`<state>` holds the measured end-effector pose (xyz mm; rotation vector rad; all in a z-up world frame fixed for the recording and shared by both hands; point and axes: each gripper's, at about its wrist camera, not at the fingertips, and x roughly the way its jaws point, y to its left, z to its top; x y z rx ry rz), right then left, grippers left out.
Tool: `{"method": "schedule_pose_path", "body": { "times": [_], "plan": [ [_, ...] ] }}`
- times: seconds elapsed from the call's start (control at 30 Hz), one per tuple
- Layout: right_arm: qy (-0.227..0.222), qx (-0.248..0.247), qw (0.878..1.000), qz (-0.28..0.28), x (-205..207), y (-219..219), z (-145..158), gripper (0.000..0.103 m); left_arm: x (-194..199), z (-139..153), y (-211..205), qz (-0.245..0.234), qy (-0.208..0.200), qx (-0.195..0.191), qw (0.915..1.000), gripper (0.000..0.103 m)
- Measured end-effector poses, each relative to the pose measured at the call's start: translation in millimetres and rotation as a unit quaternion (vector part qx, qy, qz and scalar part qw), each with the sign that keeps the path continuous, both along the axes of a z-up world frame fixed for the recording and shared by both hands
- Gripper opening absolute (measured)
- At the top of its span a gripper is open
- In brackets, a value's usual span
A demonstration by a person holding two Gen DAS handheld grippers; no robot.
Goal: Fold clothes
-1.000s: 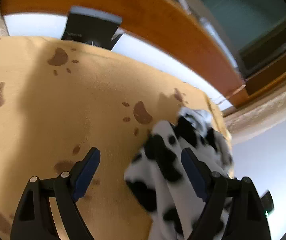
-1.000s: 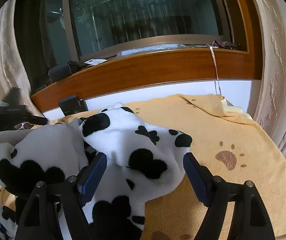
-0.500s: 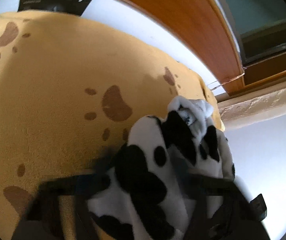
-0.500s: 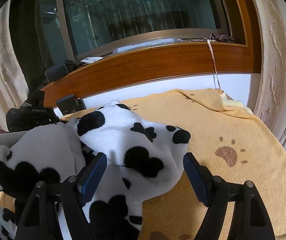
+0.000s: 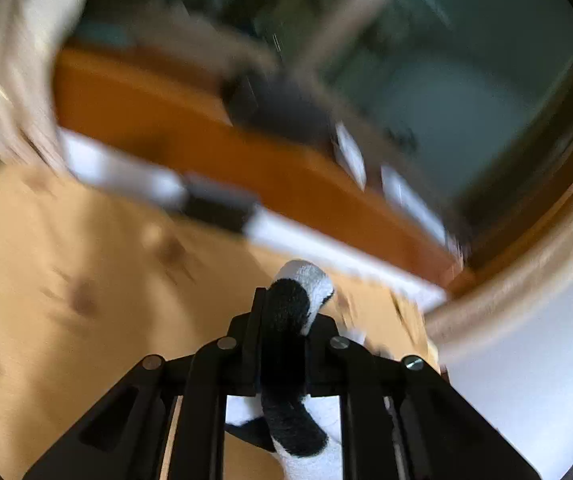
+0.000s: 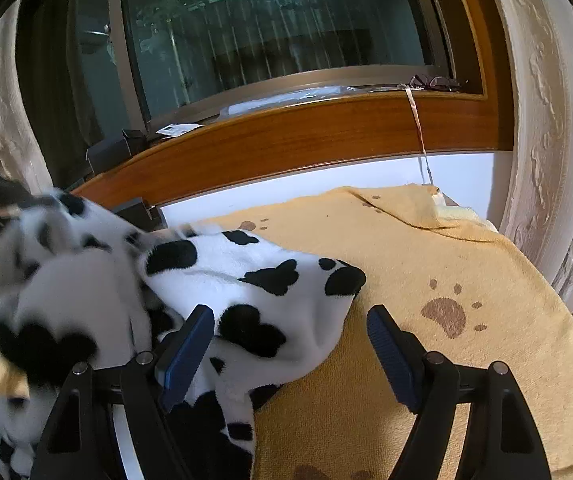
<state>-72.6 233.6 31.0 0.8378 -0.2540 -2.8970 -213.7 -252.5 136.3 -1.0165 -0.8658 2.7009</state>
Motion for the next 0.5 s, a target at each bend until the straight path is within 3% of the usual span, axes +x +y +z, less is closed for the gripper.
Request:
{"method": "schedule_pose_path", "body": {
  "times": [0.13, 0.27, 0.37, 0.5],
  "plan": [
    [0.003, 0.004, 1.0, -0.002, 1, -1, 1, 0.081, 42, 49, -66, 0.101, 0.046, -0.011, 0.9937, 0.016],
    [0.005, 0.006, 1.0, -0.002, 2, -3, 2, 0.081, 94, 84, -119, 0.211, 0.08, -0.087, 0.9704, 0.016],
    [0.008, 0.009, 1.0, -0.002, 2, -4, 3, 0.081, 116, 85, -151, 0.252, 0.067, -0.126, 0.9572, 0.016],
    [0.011, 0.011, 1.0, 0.0, 3, -6, 4, 0.081, 124, 60, -174, 0.283, 0.013, -0.168, 0.9443, 0.016]
  ]
}}
